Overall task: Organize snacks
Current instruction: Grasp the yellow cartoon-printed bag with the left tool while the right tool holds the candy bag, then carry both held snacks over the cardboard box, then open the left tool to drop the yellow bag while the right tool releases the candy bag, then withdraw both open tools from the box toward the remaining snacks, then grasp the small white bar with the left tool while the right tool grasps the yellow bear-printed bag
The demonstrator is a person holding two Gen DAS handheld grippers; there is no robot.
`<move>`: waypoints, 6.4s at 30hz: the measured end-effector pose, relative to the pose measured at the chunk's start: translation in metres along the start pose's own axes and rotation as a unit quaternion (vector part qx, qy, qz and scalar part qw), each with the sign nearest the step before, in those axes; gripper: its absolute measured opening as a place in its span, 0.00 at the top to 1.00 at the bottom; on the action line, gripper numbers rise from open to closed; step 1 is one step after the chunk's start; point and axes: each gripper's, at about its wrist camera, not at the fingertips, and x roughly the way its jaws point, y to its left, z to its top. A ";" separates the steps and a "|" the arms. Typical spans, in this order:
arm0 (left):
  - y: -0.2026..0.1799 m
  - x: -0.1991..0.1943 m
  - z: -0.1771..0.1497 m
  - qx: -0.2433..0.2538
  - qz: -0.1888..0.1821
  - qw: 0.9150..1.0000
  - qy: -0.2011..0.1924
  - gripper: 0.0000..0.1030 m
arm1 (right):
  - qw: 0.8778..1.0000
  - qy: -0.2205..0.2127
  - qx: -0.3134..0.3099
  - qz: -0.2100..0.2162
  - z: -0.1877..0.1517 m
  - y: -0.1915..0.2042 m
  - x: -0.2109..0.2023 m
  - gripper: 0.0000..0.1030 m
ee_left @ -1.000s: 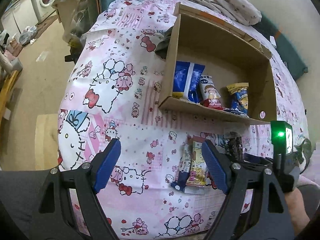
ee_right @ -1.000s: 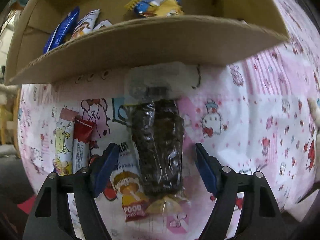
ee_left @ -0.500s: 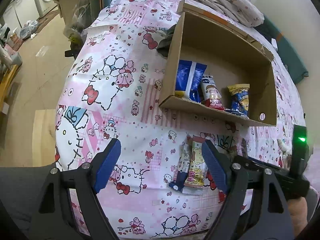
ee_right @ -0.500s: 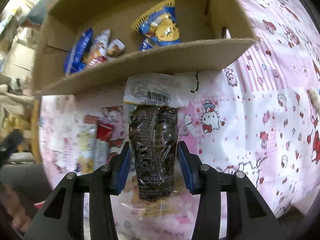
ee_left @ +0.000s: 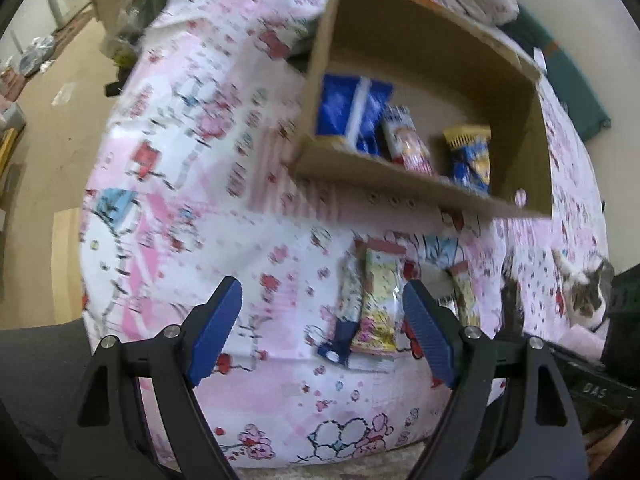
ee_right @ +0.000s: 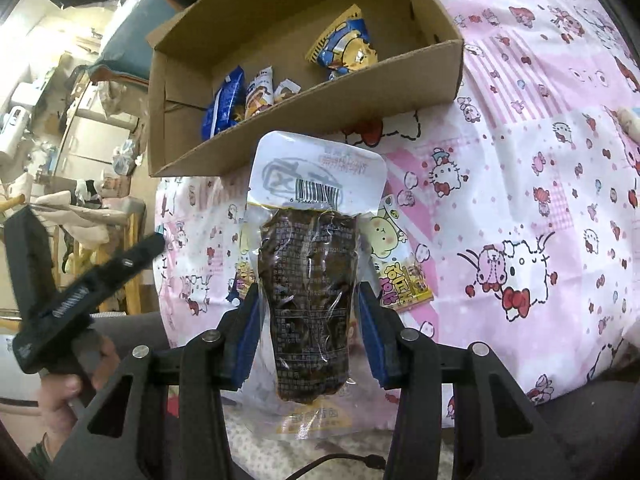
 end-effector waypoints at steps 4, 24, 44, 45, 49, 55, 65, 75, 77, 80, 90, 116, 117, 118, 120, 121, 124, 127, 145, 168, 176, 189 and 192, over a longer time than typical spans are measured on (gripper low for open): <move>-0.021 0.026 -0.004 0.023 -0.016 0.999 0.035 0.39 | 1.000 -0.010 0.015 0.003 0.002 -0.006 -0.002 0.54; -0.039 0.014 -0.024 0.098 -0.001 0.995 0.026 0.78 | 1.000 -0.009 -0.005 0.001 -0.003 0.004 -0.001 0.54; 0.000 -0.045 -0.015 0.053 -0.009 0.997 -0.046 0.78 | 0.995 -0.013 -0.053 0.078 -0.003 0.030 -0.011 0.54; 0.000 -0.050 -0.012 0.052 -0.009 0.997 -0.053 0.78 | 0.995 -0.018 -0.055 0.084 -0.002 0.032 -0.014 0.54; -0.001 -0.072 0.002 0.051 -0.006 0.995 -0.085 0.78 | 0.991 -0.048 -0.062 0.106 0.004 0.037 -0.028 0.54; -0.008 -0.088 0.030 0.056 -0.005 0.992 -0.112 0.78 | 0.989 -0.081 -0.055 0.111 0.022 0.032 -0.044 0.54; -0.034 -0.087 0.062 0.080 -0.006 0.989 -0.126 0.78 | 0.987 -0.120 -0.054 0.091 0.064 0.031 -0.056 0.54; -0.056 -0.073 0.095 0.098 -0.013 0.987 -0.130 0.78 | 0.986 -0.146 -0.059 0.048 0.109 0.024 -0.057 0.54; -0.061 -0.067 0.101 0.103 -0.011 0.986 -0.129 0.78 | 0.987 -0.146 -0.062 0.038 0.116 0.024 -0.055 0.53; -0.065 -0.055 0.110 0.108 -0.008 0.986 -0.123 0.78 | 0.988 -0.142 -0.063 0.021 0.128 0.021 -0.047 0.54; -0.070 -0.012 0.125 0.119 -0.002 0.988 -0.101 0.78 | 0.989 -0.123 -0.079 -0.025 0.155 0.018 -0.015 0.53; -0.062 0.016 0.134 0.099 -0.012 0.992 -0.080 0.74 | 0.981 -0.122 -0.100 -0.110 0.159 0.019 0.003 0.38; -0.062 0.016 0.134 0.099 -0.014 0.992 -0.079 0.72 | 0.982 -0.123 -0.100 -0.107 0.159 0.019 0.002 0.36; -0.062 0.017 0.134 0.099 -0.015 0.992 -0.077 0.66 | 0.982 -0.123 -0.099 -0.105 0.159 0.020 0.002 0.35; -0.063 0.017 0.133 0.096 -0.012 0.992 -0.078 0.58 | 0.982 -0.125 -0.100 -0.105 0.159 0.020 0.001 0.34; -0.063 0.017 0.132 0.095 -0.012 0.992 -0.080 0.53 | 0.982 -0.125 -0.100 -0.103 0.159 0.021 0.000 0.34; -0.064 0.015 0.130 0.093 -0.020 0.992 -0.082 0.37 | 0.982 -0.126 -0.101 -0.099 0.159 0.022 -0.001 0.33; -0.064 0.012 0.128 0.095 -0.016 0.991 -0.091 0.32 | 0.982 -0.126 -0.100 -0.094 0.159 0.024 -0.002 0.33; -0.043 -0.019 0.096 0.074 0.002 0.991 -0.109 0.32 | 0.985 -0.128 -0.088 -0.077 0.117 0.027 -0.021 0.33; -0.038 0.057 0.001 0.113 0.046 0.991 0.063 0.46 | 0.997 -0.048 0.034 -0.045 0.041 -0.018 0.000 0.33; -0.043 0.089 -0.012 0.122 0.050 0.985 0.113 0.84 | 0.994 0.004 0.008 -0.106 0.041 -0.025 0.027 0.50; -0.032 0.070 0.001 0.089 0.034 0.992 0.086 0.86 | 0.983 0.064 -0.074 -0.154 0.032 -0.007 0.067 0.74; -0.029 0.066 0.004 0.088 0.034 0.992 0.083 0.86 | 0.987 0.051 -0.061 -0.138 0.032 -0.009 0.056 0.74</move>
